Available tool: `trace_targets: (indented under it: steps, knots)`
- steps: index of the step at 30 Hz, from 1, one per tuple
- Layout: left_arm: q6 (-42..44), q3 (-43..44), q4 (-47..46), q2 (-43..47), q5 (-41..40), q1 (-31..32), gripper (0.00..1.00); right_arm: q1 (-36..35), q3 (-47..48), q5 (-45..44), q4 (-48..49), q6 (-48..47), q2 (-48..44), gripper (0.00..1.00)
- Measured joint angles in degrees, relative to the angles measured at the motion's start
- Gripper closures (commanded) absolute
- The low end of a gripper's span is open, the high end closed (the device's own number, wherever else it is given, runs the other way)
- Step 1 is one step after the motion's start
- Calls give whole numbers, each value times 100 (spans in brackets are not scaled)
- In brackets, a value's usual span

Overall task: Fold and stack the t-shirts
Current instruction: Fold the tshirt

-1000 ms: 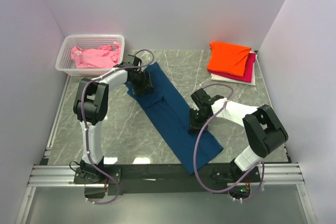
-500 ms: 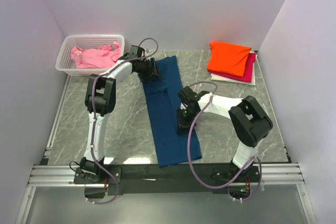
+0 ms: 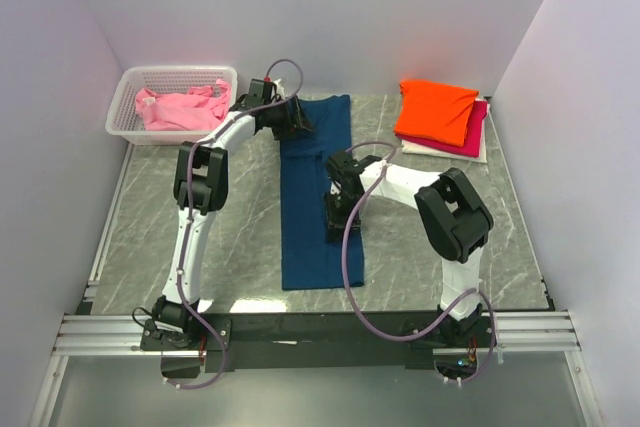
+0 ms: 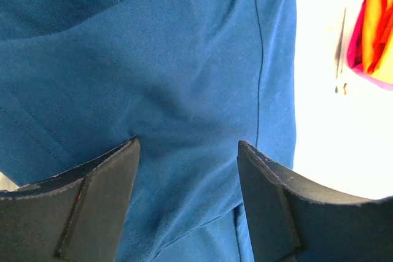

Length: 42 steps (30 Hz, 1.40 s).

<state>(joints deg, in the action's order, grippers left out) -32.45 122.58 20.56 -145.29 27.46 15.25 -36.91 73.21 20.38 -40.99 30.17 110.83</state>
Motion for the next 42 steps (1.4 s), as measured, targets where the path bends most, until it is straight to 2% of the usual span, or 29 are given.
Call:
trace_targets:
  steps: [8,13,16,21,26,33,37,42]
  knots:
    - [15,46,-258,-63,129,-17,25,0,245,-42,-142,-168,39,61]
    - [50,-595,-413,358,79,24,25,0,240,-157,-264,-264,-295,61]
    - [92,-1032,-354,723,26,72,25,-2,-17,-232,-240,-262,-824,60]
    - [199,-1910,-201,1738,-197,243,24,-92,-970,-372,-212,-111,-1670,60]
    - [286,-2813,-83,3080,-463,415,24,-363,-1858,-496,-181,223,-2055,59]
    - [284,-4444,149,4697,-848,461,24,-588,-2376,-638,-17,693,-2319,59]
    - [289,-5318,490,5261,-1047,459,24,-623,-2546,-693,146,883,-2350,59]
    - [299,-5967,946,5727,-1165,461,24,-673,-2756,-780,247,999,-2350,59]
